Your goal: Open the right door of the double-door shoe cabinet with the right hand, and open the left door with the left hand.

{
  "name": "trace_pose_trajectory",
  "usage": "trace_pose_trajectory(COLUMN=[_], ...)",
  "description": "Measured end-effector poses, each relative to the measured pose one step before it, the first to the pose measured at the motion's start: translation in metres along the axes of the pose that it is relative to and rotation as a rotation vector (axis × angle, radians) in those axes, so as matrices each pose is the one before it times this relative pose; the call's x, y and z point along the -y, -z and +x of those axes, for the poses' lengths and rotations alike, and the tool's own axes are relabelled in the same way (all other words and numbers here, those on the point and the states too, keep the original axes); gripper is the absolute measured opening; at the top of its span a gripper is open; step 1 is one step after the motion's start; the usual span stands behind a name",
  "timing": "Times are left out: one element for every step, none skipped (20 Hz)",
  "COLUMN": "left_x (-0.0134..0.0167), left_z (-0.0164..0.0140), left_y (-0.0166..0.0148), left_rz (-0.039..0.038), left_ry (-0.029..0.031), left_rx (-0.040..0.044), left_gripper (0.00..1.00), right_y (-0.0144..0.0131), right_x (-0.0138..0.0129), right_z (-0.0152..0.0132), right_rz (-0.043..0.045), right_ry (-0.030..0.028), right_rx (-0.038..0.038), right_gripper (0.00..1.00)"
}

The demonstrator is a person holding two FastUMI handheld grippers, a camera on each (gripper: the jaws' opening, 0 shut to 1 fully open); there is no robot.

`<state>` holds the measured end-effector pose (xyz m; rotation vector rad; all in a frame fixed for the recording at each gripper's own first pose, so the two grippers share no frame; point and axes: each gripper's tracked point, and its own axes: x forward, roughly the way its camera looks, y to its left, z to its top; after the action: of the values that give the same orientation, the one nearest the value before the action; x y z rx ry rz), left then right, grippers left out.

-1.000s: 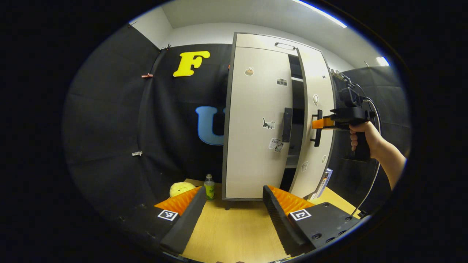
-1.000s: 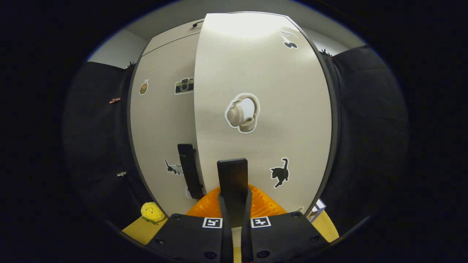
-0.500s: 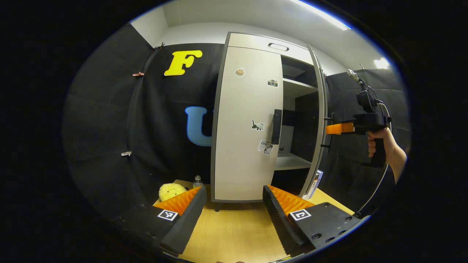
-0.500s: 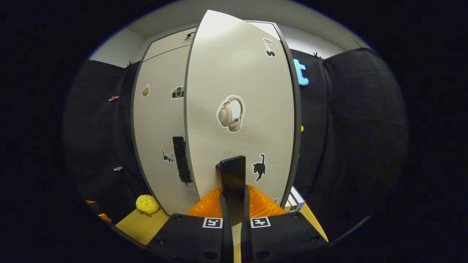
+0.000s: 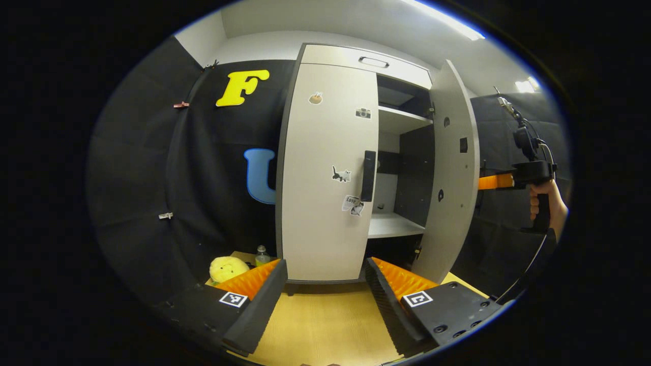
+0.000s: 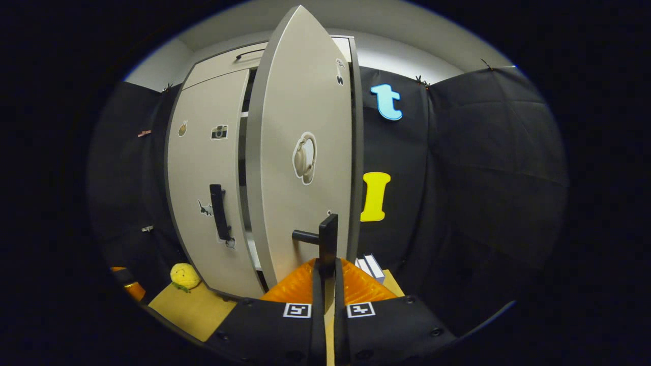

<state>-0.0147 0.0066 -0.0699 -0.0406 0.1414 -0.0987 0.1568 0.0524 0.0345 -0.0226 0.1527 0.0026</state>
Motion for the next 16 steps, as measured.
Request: trace_pose_trajectory(left_x=[0.00589, 0.00571, 0.00539, 0.00526, 0.00470, 0.00563, 0.00563, 0.00469, 0.00365, 0.00391, 0.00424, 0.00194, -0.00055, 0.00040, 0.00136, 0.00019], left_z=[0.00277, 0.00189, 0.00199, 0.00198, 0.00182, 0.00148, 0.00211, 0.00174, 0.00190, 0.00161, 0.00067, 0.00088, 0.00159, 0.00102, 0.00122, 0.00130], left_y=[0.00015, -0.00147, 0.00025, -0.00178, -0.00117, -0.00167, -0.00124, -0.00066, 0.00075, -0.00019, 0.00016, -0.00142, -0.00082, -0.00140, -0.00049, -0.00104], left_rz=[0.00473, 0.00558, 0.00441, 0.00143, -0.00187, -0.00449, -0.00499, -0.00346, -0.00059, 0.00223, 0.00431, 0.00511, 0.00313, 0.00150, 0.00061, -0.00005], left_ry=[0.00663, 0.00474, 0.00337, 0.00160, 0.00246, 0.00459, 0.00655, 0.00620, 0.00640, 0.00641, 0.00515, 0.00310, 0.00258, 0.00197, 0.00336, 0.00496], left_rx=[-0.00047, 0.00046, 0.00150, 0.00224, 0.00263, 0.00255, 0.00189, -0.00054, -0.00250, -0.00258, -0.00077, 0.00110, 0.00248, 0.00377, 0.00394, 0.00077], left_gripper=[0.95, 0.95, 0.95, 0.95, 0.95, 0.95, 0.95, 0.95, 0.95, 0.95, 0.95, 0.95, 0.95, 0.95, 0.95, 0.95], right_y=[0.00143, 0.00082, 0.00126, 0.00066, -0.00219, 0.00047, 0.00032, 0.00203, 0.00034, 0.00018, 0.00239, 0.00257, 0.00170, 0.00198, 0.00154, 0.00166], right_x=[0.00723, 0.00741, 0.00928, 0.01328, 0.00876, 0.00383, 0.00067, -0.00025, -0.00182, 0.00166, 0.00470, 0.00307, -0.00037, 0.00079, 0.00266, 0.00596], right_z=[-0.00148, -0.00058, 0.00103, -0.00208, -0.00130, -0.00150, 0.00082, -0.00004, 0.00031, 0.00052, -0.00307, -0.00521, -0.00556, -0.00574, -0.00373, -0.00650], right_rz=[-0.00450, -0.00869, -0.01873, -0.01752, 0.04189, 0.07141, 0.03726, 0.01186, 0.00942, -0.00495, -0.01909, -0.01828, -0.01032, -0.00704, -0.00825, -0.02129], right_ry=[0.01016, 0.01406, 0.02355, 0.03019, -0.00863, -0.01516, -0.00974, -0.00290, -0.02026, -0.00196, 0.00705, 0.01242, 0.00938, 0.00410, 0.00753, 0.01977], right_rx=[-0.00329, -0.00200, -0.00474, -0.00487, 0.00367, -0.01582, 0.00047, 0.00074, 0.00273, 0.00232, -0.00115, -0.00448, -0.00086, 0.00128, 0.00504, 0.00247], right_gripper=[0.11, 0.10, 0.10, 0.10, 0.06, 0.05, 0.05, 0.05, 0.06, 0.10, 0.10, 0.10, 0.10, 0.10, 0.10, 0.10])
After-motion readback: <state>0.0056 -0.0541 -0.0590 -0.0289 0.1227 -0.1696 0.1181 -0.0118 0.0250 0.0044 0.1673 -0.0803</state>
